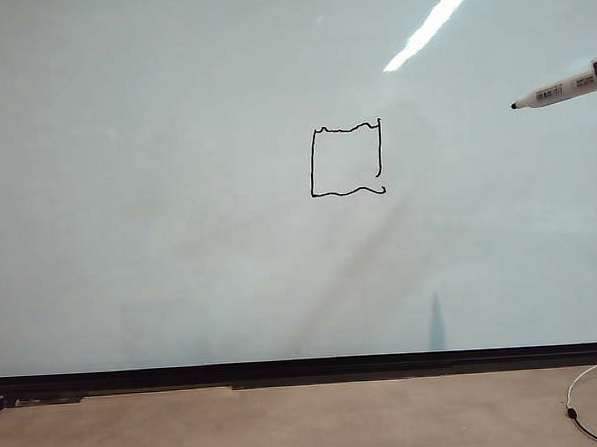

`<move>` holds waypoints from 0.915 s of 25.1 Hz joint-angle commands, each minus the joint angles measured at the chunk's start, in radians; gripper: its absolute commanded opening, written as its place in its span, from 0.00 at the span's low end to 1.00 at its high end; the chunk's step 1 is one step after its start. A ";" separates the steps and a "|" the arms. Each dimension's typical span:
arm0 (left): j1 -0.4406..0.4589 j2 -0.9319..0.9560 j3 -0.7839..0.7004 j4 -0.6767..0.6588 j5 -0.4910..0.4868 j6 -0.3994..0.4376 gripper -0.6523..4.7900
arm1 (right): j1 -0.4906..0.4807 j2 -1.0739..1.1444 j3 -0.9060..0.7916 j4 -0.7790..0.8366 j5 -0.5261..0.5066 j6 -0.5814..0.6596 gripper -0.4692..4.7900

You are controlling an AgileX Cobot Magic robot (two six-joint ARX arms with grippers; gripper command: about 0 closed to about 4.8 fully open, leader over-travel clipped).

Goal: Pick up the pen on the shelf to the right of the whiteboard and draw a rectangle.

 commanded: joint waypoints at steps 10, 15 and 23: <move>0.000 0.000 0.003 0.006 0.000 0.005 0.11 | -0.002 -0.093 -0.009 -0.121 0.000 0.041 0.08; 0.000 0.000 0.003 0.006 0.000 0.005 0.11 | -0.019 -0.114 -0.009 -0.156 0.004 0.041 0.08; 0.000 0.000 0.003 0.006 0.000 0.005 0.11 | -0.142 -0.215 -0.009 -0.241 -0.049 0.060 0.08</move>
